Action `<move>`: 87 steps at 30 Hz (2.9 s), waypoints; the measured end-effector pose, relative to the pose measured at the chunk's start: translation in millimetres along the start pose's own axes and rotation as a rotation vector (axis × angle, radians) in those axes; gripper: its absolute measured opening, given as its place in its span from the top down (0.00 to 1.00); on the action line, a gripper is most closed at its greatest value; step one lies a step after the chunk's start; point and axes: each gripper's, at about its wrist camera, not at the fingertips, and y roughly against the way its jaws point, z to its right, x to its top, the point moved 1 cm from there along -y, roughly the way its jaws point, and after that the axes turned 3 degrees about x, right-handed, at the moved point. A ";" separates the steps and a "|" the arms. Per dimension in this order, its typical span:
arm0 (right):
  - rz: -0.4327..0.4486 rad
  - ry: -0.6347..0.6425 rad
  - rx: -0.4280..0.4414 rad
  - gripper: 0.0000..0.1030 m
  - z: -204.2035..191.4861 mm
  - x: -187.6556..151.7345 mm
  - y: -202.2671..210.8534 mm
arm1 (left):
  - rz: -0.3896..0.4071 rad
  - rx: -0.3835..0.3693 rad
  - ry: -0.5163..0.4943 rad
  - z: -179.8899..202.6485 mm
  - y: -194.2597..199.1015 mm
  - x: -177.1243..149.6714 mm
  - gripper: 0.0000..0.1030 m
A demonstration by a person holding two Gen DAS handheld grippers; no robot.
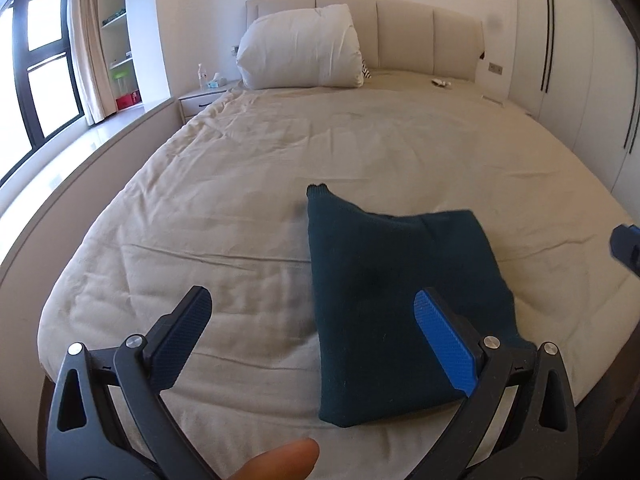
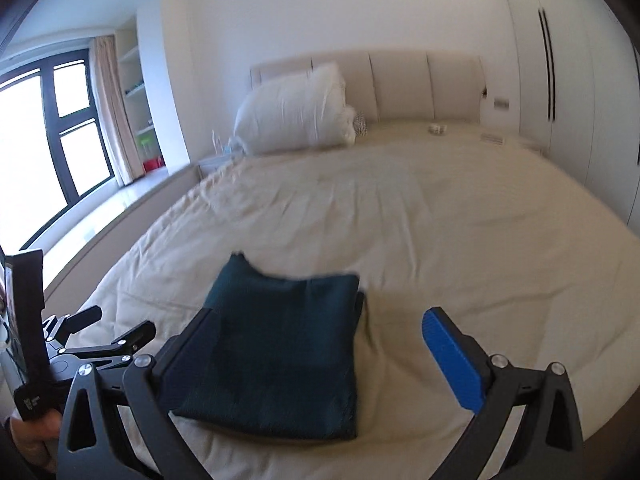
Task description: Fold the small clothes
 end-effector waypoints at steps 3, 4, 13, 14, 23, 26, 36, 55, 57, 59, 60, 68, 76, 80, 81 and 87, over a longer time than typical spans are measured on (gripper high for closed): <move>-0.045 -0.027 -0.005 0.00 1.8 -8.2 -10.8 | -0.025 -0.020 0.001 2.0 -14.8 -0.4 0.00; -0.057 -0.029 -0.016 0.00 2.7 -10.7 -14.2 | -0.037 -0.034 0.007 1.1 -18.8 -0.9 0.00; -0.146 -0.020 -0.076 0.00 7.0 -23.5 -34.8 | -0.089 -0.034 0.025 -2.8 -40.6 -8.7 0.00; -0.153 -0.021 -0.074 0.00 7.0 -24.3 -36.6 | -0.090 -0.034 0.023 -2.9 -41.6 -9.1 0.00; -0.197 -0.016 -0.070 0.00 5.3 -33.0 -45.7 | -0.117 -0.034 0.015 -3.4 -50.7 -14.5 0.00; -0.203 -0.021 -0.071 0.00 6.2 -34.6 -46.4 | -0.117 -0.034 0.016 -3.2 -50.8 -14.8 0.00; -0.217 -0.025 -0.068 0.00 9.2 -36.1 -47.5 | -0.125 -0.035 0.010 -2.6 -54.9 -16.7 0.00; -0.228 -0.024 -0.073 0.00 9.7 -42.1 -49.4 | -0.136 -0.039 0.012 -3.6 -57.2 -17.1 0.00; -0.228 -0.023 -0.073 0.00 9.8 -42.9 -49.3 | -0.136 -0.039 0.013 -4.1 -57.3 -17.3 0.00; -0.228 -0.023 -0.073 0.00 10.4 -42.3 -49.4 | -0.136 -0.040 0.013 -4.2 -57.7 -17.2 0.00; -0.228 -0.025 -0.073 0.00 10.2 -43.3 -49.3 | -0.137 -0.040 0.013 -4.3 -57.7 -17.2 0.00; -0.230 -0.025 -0.071 0.00 11.3 -42.8 -49.5 | -0.137 -0.041 0.014 -5.1 -58.4 -17.3 0.00; -0.231 -0.027 -0.071 0.00 11.6 -42.9 -49.4 | -0.141 -0.042 0.017 -5.9 -59.0 -19.2 0.00; -0.231 -0.026 -0.070 0.00 11.5 -43.2 -49.3 | -0.141 -0.042 0.017 -6.0 -59.4 -19.0 0.00; -0.231 -0.027 -0.070 0.00 11.8 -42.6 -49.4 | -0.142 -0.042 0.017 -6.0 -59.2 -19.3 0.00; -0.232 -0.027 -0.069 0.00 11.0 -43.8 -48.8 | -0.142 -0.042 0.017 -6.1 -59.4 -18.9 0.00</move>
